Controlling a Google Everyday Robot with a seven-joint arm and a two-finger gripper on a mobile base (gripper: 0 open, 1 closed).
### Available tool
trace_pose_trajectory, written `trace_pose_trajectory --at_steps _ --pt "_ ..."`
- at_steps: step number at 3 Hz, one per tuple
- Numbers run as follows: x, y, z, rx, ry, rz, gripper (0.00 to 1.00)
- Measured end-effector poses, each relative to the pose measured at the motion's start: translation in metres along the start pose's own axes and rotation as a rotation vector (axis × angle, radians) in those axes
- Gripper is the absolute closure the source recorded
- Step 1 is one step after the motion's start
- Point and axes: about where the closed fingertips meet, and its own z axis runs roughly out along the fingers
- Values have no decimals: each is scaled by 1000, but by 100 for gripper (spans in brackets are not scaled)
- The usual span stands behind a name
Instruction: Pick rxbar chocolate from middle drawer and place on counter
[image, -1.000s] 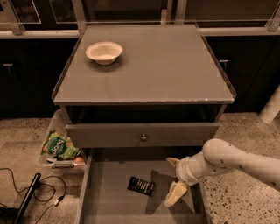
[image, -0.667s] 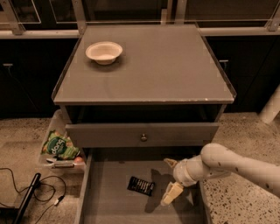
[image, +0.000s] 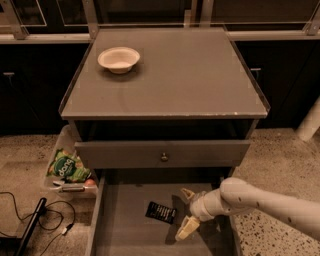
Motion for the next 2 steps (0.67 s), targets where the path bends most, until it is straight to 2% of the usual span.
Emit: trace_pose_trajectory --at_steps 2 --pt "3 -3 40 49 -9 -53 0"
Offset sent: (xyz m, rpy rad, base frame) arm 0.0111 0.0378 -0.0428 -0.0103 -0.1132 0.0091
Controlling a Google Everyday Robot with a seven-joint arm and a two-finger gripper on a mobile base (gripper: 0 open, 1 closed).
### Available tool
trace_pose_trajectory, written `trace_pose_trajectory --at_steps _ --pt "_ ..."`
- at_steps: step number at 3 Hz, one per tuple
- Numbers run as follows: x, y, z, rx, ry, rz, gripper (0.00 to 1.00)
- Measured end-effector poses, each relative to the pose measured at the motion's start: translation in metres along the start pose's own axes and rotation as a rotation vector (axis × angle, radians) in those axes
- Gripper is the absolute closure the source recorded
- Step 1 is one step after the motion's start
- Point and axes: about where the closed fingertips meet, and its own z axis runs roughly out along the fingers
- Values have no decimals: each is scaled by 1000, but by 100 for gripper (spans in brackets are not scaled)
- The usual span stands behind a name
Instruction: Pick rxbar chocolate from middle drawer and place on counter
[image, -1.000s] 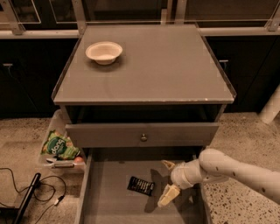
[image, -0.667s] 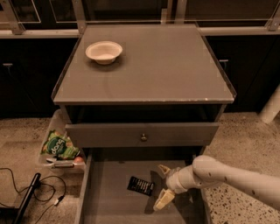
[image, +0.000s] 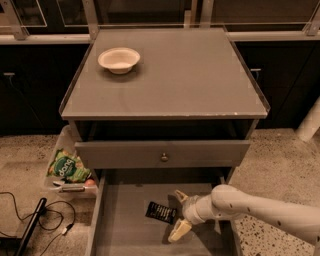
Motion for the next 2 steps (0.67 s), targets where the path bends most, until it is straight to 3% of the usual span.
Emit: trace_pose_trajectory --at_steps 2 --pt "-6 -2 28 6 -32 -29 0"
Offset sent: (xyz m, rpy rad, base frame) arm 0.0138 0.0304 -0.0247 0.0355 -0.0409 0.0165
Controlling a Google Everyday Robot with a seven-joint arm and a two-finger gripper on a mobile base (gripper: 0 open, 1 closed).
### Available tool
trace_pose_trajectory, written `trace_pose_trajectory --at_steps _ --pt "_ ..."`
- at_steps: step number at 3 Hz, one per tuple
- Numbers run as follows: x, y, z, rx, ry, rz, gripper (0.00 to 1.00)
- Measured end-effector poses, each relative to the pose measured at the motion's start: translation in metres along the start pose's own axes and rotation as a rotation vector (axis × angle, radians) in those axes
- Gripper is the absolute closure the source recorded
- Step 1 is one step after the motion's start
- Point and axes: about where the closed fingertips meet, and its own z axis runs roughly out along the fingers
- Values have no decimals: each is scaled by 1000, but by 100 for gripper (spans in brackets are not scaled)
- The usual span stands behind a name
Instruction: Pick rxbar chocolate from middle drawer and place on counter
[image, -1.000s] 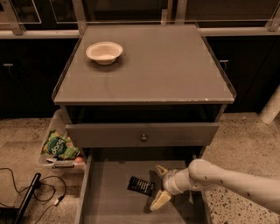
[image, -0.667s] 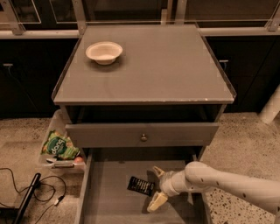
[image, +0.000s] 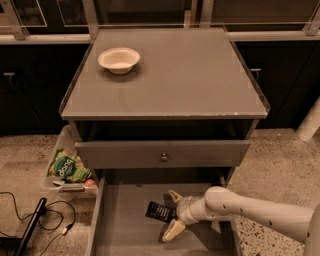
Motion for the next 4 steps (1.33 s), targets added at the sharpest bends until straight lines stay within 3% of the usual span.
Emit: trace_pose_trajectory --at_steps 3,4 --pt "14 -4 18 -9 -13 51 0" --pt "14 -4 18 -9 -13 51 19"
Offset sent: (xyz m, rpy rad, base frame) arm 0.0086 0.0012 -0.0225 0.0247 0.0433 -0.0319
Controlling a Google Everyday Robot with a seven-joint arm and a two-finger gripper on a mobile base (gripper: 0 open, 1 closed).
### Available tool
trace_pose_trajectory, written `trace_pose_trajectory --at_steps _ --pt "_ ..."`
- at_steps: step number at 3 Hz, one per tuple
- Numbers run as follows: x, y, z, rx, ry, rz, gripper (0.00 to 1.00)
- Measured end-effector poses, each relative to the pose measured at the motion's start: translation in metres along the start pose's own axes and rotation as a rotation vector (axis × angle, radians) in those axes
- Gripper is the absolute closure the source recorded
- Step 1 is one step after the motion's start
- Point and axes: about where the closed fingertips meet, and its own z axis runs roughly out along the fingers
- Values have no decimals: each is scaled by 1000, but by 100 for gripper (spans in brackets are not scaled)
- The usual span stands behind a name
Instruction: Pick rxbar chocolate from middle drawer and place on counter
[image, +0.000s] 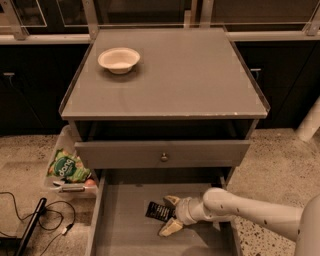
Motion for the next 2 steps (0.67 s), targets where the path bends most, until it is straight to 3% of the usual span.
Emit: trace_pose_trajectory --at_steps 2 --pt "0 0 0 0 0 0 65"
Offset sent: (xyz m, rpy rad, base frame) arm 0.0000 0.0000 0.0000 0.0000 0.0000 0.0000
